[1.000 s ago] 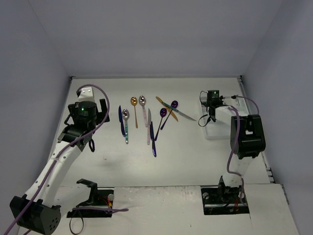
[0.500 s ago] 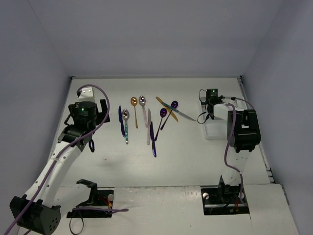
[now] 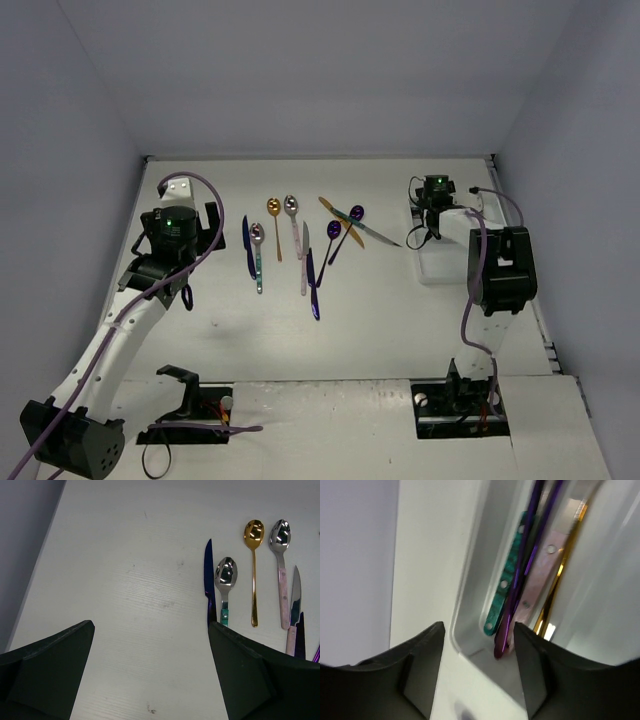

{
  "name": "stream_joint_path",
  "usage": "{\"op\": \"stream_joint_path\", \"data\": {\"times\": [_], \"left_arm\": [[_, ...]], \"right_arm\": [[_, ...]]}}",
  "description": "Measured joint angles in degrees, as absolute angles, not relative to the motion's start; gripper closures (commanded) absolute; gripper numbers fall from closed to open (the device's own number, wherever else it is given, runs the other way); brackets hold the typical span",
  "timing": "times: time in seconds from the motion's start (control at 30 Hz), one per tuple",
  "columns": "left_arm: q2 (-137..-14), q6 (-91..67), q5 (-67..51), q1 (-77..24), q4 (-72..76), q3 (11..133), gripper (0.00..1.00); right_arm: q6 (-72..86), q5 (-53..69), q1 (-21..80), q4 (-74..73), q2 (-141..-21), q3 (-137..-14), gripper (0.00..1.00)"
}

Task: Sort the eating utensils into containers

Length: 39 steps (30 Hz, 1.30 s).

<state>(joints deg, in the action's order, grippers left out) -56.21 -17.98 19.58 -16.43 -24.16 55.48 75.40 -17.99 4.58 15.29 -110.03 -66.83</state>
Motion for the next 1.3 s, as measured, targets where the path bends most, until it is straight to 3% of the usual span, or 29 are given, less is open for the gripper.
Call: {"op": "stream_joint_path", "data": {"times": [0.27,0.5,0.67,0.87,1.03,1.3], "left_arm": [[-56.21,-17.98,19.46,-16.43,-24.16,55.48,0.03],[-56.21,-17.98,18.94,-16.43,-24.16,55.48,0.03],[-56.29,-17.98,18.24,-16.43,-24.16,55.48,0.03],[-56.73,-17.98,18.0,-16.43,-24.16,55.48,0.03],[-57.29,-18.0,17.98,-16.43,-24.18,55.48,0.03],[-57.91,-18.0,17.98,-16.43,-24.21,55.48,0.03]], "right_arm": [[68.81,-11.32,5.05,15.25,-101.56,-66.9,0.21],[49.68,-2.54,9.86,14.48,-100.6,-68.05,0.22],[34.99,-2.07,19.2,10.73,-100.62,-68.05,0.23],[26.68,-7.41,31.62,8.7,-102.13,-68.11,0.36],[25.55,-14.02,38.29,8.13,-107.65,-69.99,0.58],[27.79,-20.53,41.23,6.81,-114.74,-72.88,0.65]]}}
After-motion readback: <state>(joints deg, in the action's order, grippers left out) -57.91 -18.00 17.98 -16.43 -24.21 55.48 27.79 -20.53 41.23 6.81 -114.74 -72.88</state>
